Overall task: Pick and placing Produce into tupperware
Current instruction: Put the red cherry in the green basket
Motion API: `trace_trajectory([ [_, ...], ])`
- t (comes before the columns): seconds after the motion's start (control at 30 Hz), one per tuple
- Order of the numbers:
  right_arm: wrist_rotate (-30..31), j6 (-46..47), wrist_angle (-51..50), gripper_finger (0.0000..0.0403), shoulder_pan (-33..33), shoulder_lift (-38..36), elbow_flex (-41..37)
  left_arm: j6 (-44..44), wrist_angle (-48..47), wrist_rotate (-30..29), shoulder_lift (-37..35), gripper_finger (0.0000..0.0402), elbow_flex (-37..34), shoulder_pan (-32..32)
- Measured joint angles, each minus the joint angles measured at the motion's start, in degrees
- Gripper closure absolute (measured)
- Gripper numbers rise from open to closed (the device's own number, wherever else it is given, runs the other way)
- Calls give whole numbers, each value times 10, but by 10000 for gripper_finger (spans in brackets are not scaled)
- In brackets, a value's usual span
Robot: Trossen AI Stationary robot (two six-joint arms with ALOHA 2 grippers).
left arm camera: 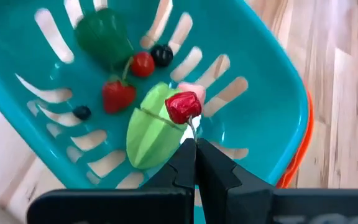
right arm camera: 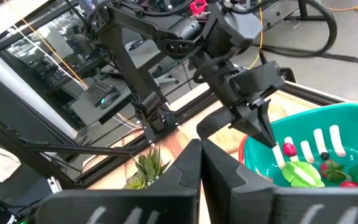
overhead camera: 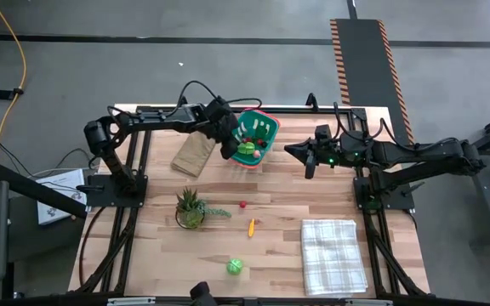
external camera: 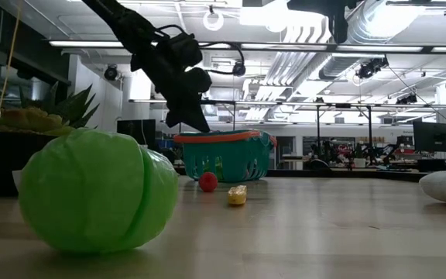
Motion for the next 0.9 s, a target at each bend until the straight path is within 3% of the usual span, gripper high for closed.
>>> trace_trajectory([
  [0.4,3,-4,-2,402,-3,0,0,-3,25,-51,14,401,40,-27],
  [0.9,0,-2,-2,402,-12,0,0,37,-139,-51,119,401,195,-24],
])
